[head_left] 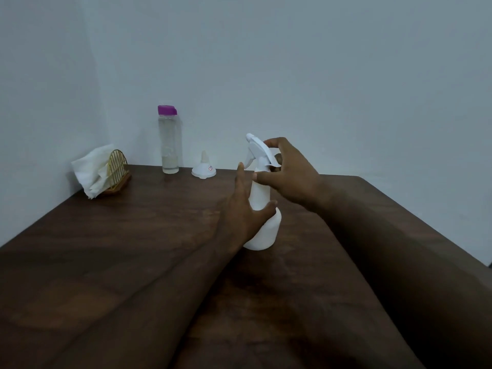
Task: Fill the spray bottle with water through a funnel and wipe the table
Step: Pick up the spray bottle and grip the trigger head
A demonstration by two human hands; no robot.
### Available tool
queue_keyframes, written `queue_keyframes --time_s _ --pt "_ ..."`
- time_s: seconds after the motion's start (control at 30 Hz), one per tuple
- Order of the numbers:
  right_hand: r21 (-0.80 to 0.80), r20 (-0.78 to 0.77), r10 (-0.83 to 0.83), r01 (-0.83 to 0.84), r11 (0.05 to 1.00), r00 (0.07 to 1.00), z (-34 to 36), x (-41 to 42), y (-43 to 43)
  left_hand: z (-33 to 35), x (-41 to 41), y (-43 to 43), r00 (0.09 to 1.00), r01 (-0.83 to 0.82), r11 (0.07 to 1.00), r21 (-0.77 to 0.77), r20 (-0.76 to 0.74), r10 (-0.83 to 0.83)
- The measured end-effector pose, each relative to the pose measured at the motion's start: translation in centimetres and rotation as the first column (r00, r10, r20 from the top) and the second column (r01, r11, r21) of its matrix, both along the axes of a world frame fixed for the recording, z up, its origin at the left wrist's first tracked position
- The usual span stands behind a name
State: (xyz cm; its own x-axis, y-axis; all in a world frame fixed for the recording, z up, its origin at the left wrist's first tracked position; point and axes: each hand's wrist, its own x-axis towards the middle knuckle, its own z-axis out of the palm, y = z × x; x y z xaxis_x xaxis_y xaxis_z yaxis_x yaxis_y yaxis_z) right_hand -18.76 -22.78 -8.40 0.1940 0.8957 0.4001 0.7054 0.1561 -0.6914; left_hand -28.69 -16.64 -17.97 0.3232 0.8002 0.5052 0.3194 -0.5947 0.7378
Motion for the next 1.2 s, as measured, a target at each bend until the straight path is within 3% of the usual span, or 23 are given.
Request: queue_keyframes --time_s 0.13,0.3,0.47,0.53,0.67,0.77,0.87,1.03,1.2 --pt "-0.114 -0.054 0.120 -0.126 0.985 0.991 1.4 0.3 -0.3 0.0 -0.5 0.1 1.000 0.004 1.000 -0.007 0.002 -0.004" --pt "-0.138 0.192 -0.027 0.054 0.989 0.981 2.3 -0.6 0.5 -0.1 -0.6 0.3 0.999 0.035 0.999 0.026 -0.003 -0.035" --pt "-0.189 0.249 0.001 0.048 0.981 0.969 3.8 -0.8 0.7 0.1 -0.8 0.7 0.999 0.030 0.999 -0.024 0.017 -0.030" --pt "-0.188 0.159 0.026 0.004 0.982 0.987 3.9 -0.4 0.8 0.2 -0.9 0.6 1.000 -0.003 0.998 -0.061 -0.017 0.002" --pt "-0.019 -0.107 0.013 -0.015 1.000 0.994 5.4 0.7 0.7 0.4 -1.3 0.5 0.997 -0.039 0.997 -0.063 -0.073 0.034" --pt "0.124 -0.375 0.068 -0.023 0.992 0.925 6.8 2.2 0.1 0.0 -1.4 0.4 0.992 -0.063 0.997 -0.049 -0.115 0.058" --pt "0.201 -0.527 0.117 -0.011 0.980 0.842 6.0 4.3 -0.7 -0.2 -1.6 0.2 0.995 -0.088 0.996 0.004 -0.038 0.089" --pt "0.123 -0.674 0.046 0.051 0.991 0.737 1.0 7.5 -2.6 -0.1 -1.7 0.3 0.986 -0.164 0.984 0.067 0.048 0.161" --pt "-0.014 -0.832 -0.093 0.146 0.989 0.547 -4.1 7.8 -3.1 -0.4 -1.8 1.4 0.974 -0.222 0.954 0.201 0.083 0.209"
